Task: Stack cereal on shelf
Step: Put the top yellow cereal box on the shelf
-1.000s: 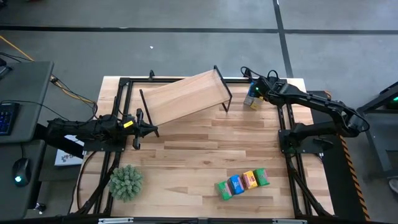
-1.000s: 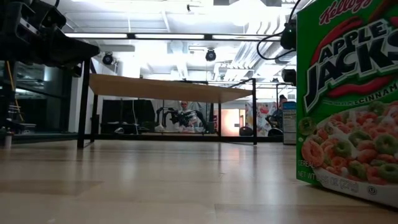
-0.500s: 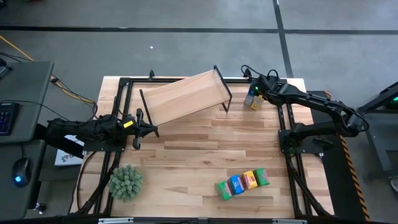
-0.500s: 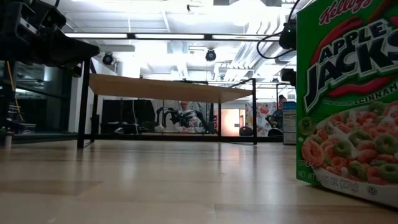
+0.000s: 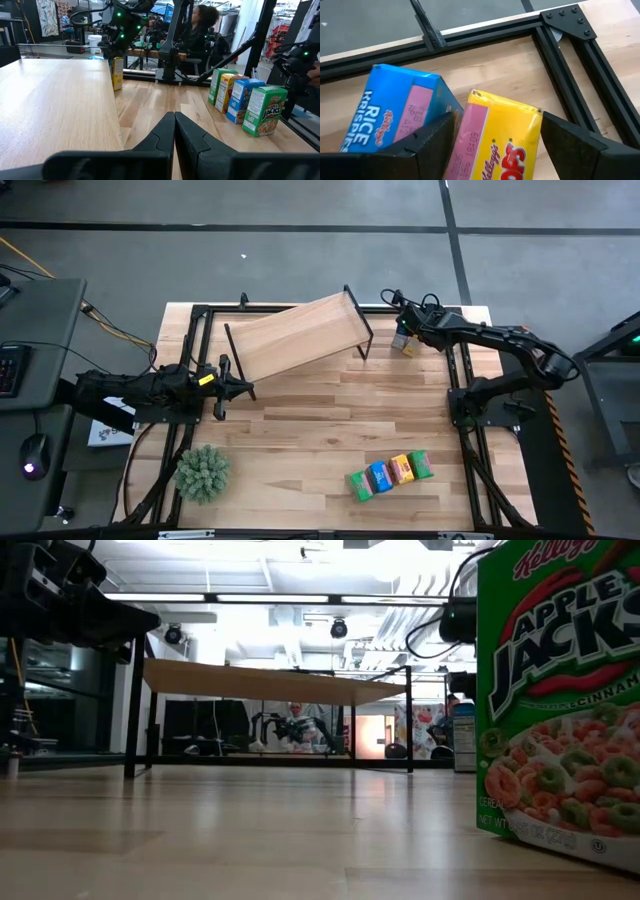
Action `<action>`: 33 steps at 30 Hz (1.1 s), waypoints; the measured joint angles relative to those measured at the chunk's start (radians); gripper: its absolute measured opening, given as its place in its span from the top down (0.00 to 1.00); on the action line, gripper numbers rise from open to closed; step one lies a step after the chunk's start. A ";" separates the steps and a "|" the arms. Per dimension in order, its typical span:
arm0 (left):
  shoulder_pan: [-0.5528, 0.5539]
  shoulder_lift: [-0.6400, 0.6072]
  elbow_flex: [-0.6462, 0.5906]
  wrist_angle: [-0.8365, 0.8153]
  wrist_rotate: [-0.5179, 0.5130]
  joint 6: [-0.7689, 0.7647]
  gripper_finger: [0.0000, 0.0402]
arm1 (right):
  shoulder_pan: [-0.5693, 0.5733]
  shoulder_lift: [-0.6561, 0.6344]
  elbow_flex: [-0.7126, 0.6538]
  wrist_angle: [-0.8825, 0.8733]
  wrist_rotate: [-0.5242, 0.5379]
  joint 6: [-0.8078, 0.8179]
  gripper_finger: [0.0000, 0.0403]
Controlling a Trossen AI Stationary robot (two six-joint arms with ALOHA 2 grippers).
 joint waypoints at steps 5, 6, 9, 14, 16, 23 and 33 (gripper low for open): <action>0.000 0.000 0.000 0.000 0.000 0.000 0.99 | -0.002 0.002 0.000 -0.001 0.001 -0.019 0.38; 0.000 0.000 0.000 0.000 0.000 0.000 0.99 | -0.002 0.002 0.000 -0.001 0.001 -0.022 0.41; 0.000 0.000 0.000 0.000 0.000 0.000 0.99 | -0.002 0.002 0.000 -0.001 0.001 -0.040 0.49; 0.000 0.000 0.000 0.000 0.000 0.000 0.99 | -0.002 -0.006 0.000 -0.018 0.000 -0.104 0.63; 0.000 0.000 0.000 0.000 0.000 0.000 0.99 | -0.002 -0.021 0.002 -0.048 -0.004 -0.129 0.67; 0.000 0.000 0.000 0.000 0.000 0.000 0.99 | 0.002 -0.118 0.142 -0.345 -0.120 -0.295 0.70; 0.000 0.000 0.000 0.000 0.000 0.000 0.99 | 0.244 -0.208 0.331 -0.397 -0.643 -0.450 0.70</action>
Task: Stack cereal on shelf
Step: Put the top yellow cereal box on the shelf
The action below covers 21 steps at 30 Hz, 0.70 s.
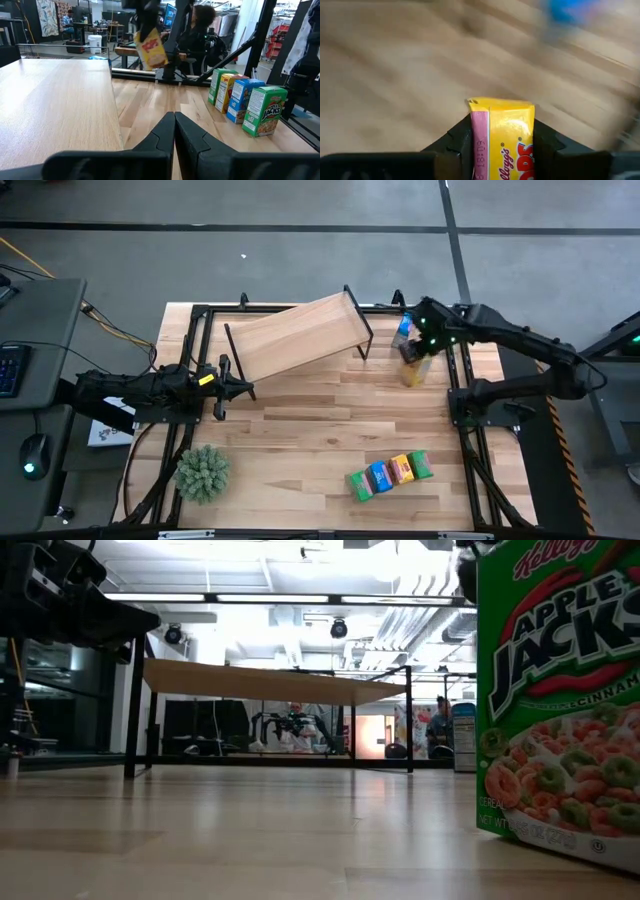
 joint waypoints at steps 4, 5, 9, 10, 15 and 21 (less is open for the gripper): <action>0.000 0.000 0.000 0.000 0.000 0.000 0.99 | 0.165 0.009 0.000 0.375 0.005 -0.061 0.70; 0.000 0.000 0.000 0.000 0.000 0.000 0.99 | 0.194 0.018 0.000 0.480 0.025 -0.074 0.70; 0.000 0.000 0.000 0.000 0.000 0.000 0.99 | 0.249 0.076 0.047 0.745 0.140 -0.116 0.70; 0.000 0.000 0.000 0.000 0.000 0.000 0.99 | 0.249 0.102 0.088 0.746 0.173 -0.131 0.70; 0.000 0.000 0.000 0.000 0.000 0.000 0.99 | 0.238 0.305 0.378 0.555 0.428 -0.211 0.70; 0.000 0.000 0.000 0.000 0.000 0.000 0.99 | 0.176 0.597 0.754 0.295 0.650 -0.259 0.70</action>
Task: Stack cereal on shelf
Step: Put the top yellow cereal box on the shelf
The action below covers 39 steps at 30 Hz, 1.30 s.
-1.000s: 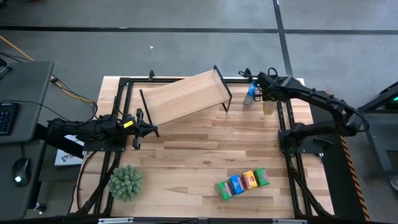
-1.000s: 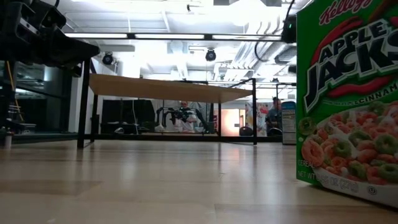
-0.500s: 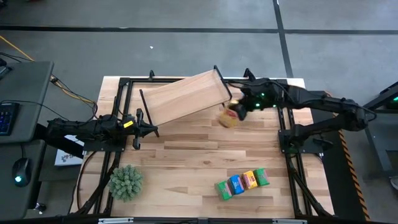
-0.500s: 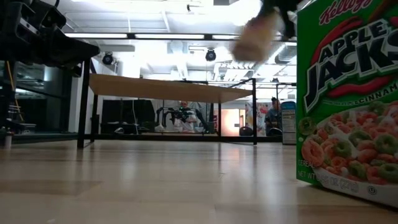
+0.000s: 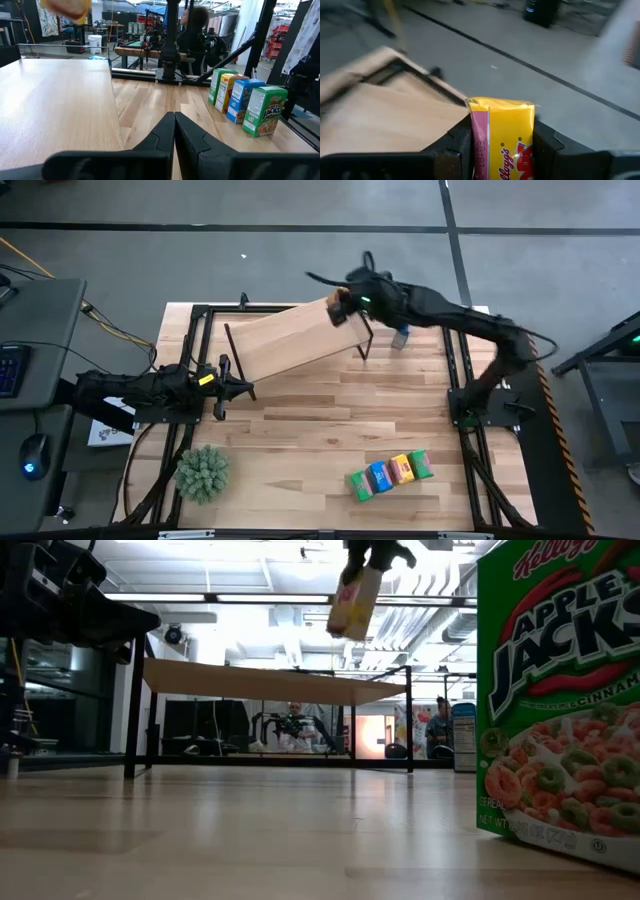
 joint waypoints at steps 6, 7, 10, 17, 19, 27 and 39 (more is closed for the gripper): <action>0.000 0.000 0.000 0.000 0.000 0.000 0.99 | -0.079 0.244 0.249 -0.180 -0.034 -0.001 0.70; 0.000 0.000 0.000 0.000 0.000 0.000 0.99 | -0.090 0.276 0.277 -0.199 -0.043 -0.011 0.70; 0.000 0.000 0.000 0.000 0.000 0.000 0.99 | -0.117 0.357 0.342 -0.231 -0.057 -0.057 0.70; 0.000 0.000 0.000 0.000 0.000 0.000 0.99 | -0.155 0.406 0.373 -0.233 -0.058 -0.086 0.70; 0.000 0.000 0.000 0.000 0.000 0.000 0.99 | -0.165 0.406 0.373 -0.243 -0.059 -0.047 0.70; 0.000 0.000 0.000 0.000 0.000 0.000 0.99 | -0.220 0.403 0.373 -0.260 -0.183 0.028 0.70; 0.000 0.000 0.000 0.000 0.000 0.000 0.99 | -0.228 0.405 0.381 -0.288 -0.209 0.035 0.61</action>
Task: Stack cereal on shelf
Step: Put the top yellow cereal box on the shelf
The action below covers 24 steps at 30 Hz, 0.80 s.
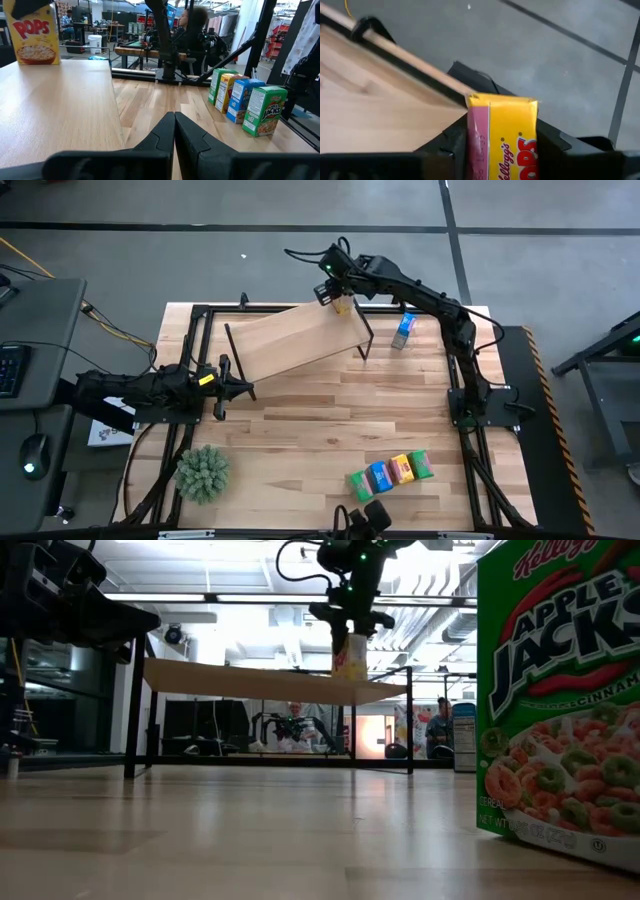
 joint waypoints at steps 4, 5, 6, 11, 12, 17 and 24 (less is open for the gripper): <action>0.000 0.000 0.000 0.000 0.000 0.000 0.99 | 0.001 0.005 0.017 -0.014 -0.041 -0.004 0.51; 0.000 0.000 0.000 0.000 0.000 0.000 0.99 | 0.001 0.005 0.023 -0.017 -0.048 -0.004 0.48; 0.000 0.000 0.000 0.000 0.000 0.000 0.99 | 0.001 0.005 0.030 -0.017 -0.048 -0.005 0.46; 0.000 0.000 0.000 0.000 0.000 0.000 0.99 | 0.001 0.004 0.056 -0.035 -0.049 -0.006 0.40; 0.000 0.000 0.000 0.000 0.000 0.000 0.99 | 0.001 0.004 0.062 -0.038 -0.051 -0.006 0.40; 0.000 0.000 0.000 0.000 0.000 0.000 0.99 | 0.001 0.004 0.088 -0.070 -0.066 -0.007 0.40; 0.000 0.000 0.000 0.000 0.000 0.000 0.99 | 0.001 -0.010 0.090 -0.075 -0.060 -0.009 0.40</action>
